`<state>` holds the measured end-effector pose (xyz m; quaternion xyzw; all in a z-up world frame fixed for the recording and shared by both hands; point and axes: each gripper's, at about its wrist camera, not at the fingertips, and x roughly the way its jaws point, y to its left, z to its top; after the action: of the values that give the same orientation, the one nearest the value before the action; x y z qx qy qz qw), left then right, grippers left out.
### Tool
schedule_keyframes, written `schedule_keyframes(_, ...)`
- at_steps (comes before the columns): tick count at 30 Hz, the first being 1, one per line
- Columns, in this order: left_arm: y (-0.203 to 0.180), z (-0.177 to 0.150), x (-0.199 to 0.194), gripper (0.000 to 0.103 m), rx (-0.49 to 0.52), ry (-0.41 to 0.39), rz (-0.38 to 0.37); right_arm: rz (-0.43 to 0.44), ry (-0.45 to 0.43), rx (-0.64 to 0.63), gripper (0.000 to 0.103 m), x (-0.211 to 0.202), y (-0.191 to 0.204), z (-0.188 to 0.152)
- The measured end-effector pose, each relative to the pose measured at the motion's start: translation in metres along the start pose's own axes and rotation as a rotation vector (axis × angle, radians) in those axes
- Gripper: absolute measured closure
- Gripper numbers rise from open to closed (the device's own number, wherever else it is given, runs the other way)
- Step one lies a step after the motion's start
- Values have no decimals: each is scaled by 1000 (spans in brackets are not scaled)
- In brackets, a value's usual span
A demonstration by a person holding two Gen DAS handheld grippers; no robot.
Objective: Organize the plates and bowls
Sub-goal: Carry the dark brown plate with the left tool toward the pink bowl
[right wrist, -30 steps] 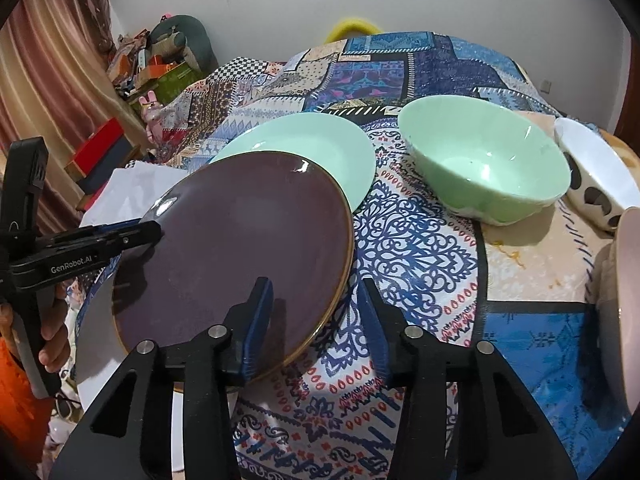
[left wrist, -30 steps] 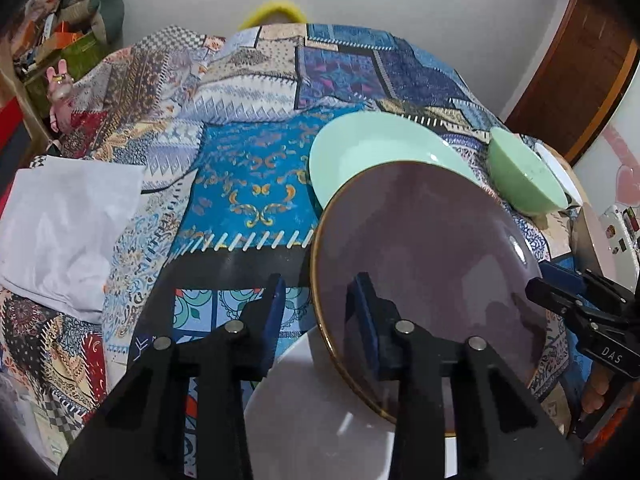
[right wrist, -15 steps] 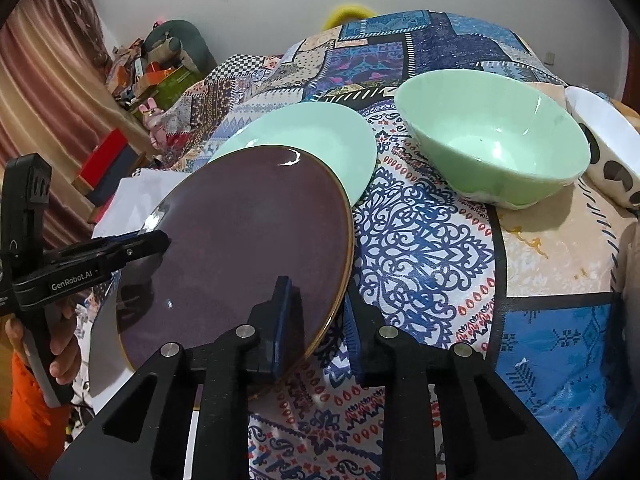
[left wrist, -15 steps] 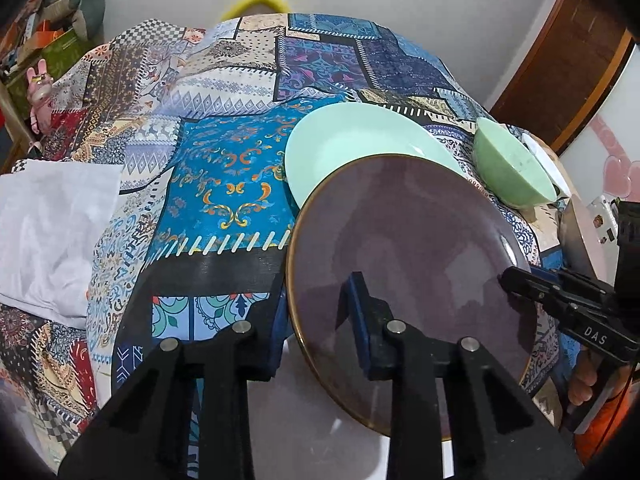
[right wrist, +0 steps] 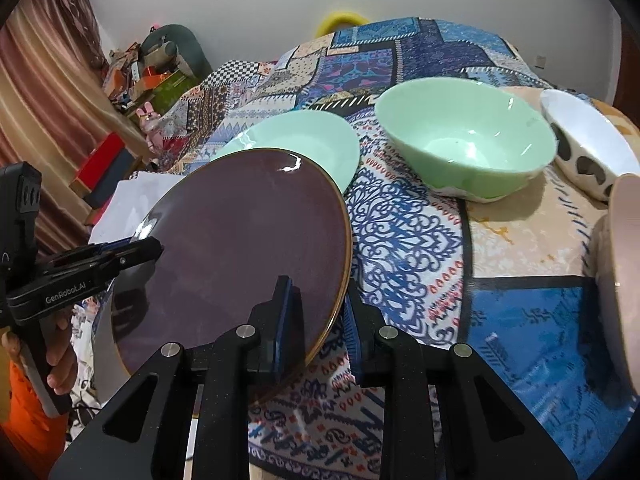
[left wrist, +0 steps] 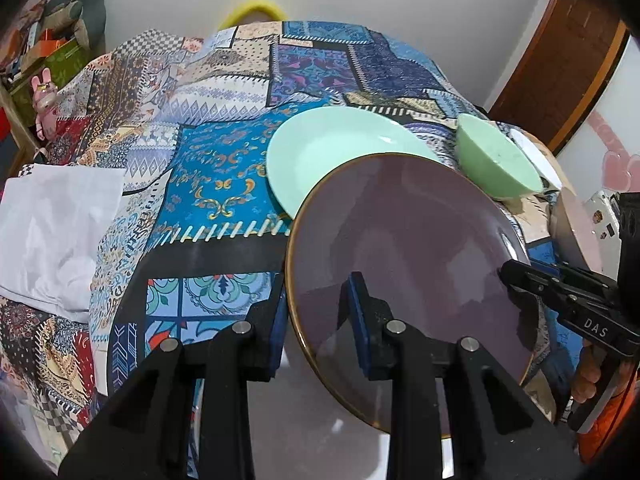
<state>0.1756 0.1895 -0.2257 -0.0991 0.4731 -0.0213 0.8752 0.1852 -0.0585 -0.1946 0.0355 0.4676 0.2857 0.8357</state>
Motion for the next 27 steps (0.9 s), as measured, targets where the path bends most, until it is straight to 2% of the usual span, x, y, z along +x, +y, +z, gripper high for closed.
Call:
schedule_keyframes(16,-43,-10,-53,74,21,-60,-47,-19,-83,16,81,-58,-5,-10)
schedule_keyframes(27,-85,-25,-81,74,35,-79,-45,-33,-128,12,81,-95,-16,-23)
